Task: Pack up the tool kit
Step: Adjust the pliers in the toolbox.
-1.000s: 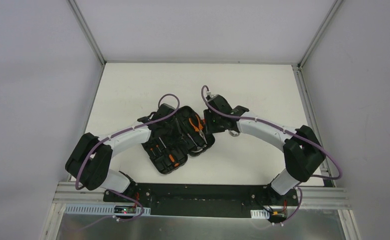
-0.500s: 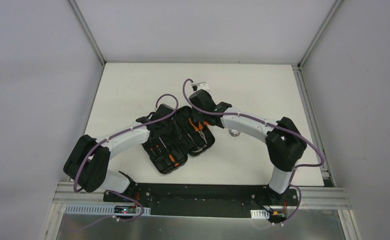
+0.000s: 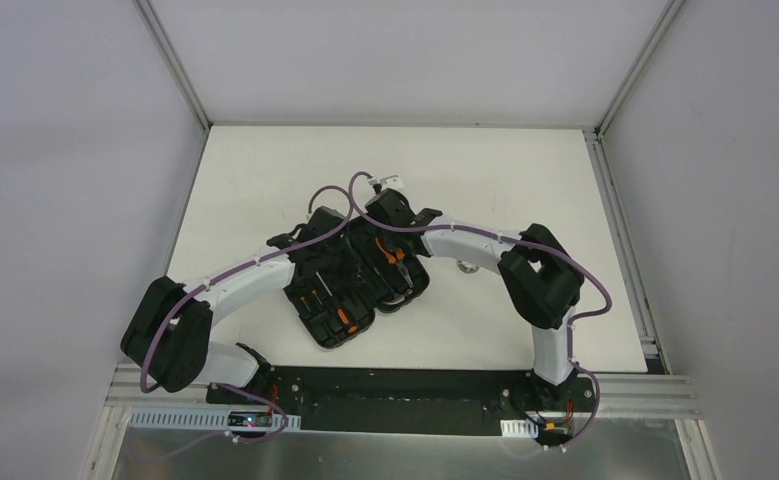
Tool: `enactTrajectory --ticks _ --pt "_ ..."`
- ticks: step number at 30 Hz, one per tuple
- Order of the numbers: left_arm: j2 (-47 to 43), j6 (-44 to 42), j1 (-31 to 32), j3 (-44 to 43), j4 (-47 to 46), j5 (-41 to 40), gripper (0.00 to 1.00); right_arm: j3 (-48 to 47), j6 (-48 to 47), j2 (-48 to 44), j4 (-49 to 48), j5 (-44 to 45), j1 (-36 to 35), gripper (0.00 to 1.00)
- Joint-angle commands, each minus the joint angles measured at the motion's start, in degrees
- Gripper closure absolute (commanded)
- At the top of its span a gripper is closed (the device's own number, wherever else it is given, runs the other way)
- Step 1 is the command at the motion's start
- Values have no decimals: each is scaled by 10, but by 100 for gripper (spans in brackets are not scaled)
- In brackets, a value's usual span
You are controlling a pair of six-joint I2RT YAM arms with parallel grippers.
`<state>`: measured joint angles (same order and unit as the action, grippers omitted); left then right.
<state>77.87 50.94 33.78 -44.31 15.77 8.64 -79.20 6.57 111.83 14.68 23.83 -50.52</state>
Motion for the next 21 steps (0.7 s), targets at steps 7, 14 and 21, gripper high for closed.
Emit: enactTrajectory --ticks 7,14,21 --pt "-20 -14 3 0 11 -14 82 -11 -14 -18 -22 -63 -4 100" --pt "-23 -17 3 1 12 -14 82 11 -44 -15 -56 -130 6 100" --pt "-20 -20 3 -1 12 -15 82 44 -90 -17 -87 -158 16 100"
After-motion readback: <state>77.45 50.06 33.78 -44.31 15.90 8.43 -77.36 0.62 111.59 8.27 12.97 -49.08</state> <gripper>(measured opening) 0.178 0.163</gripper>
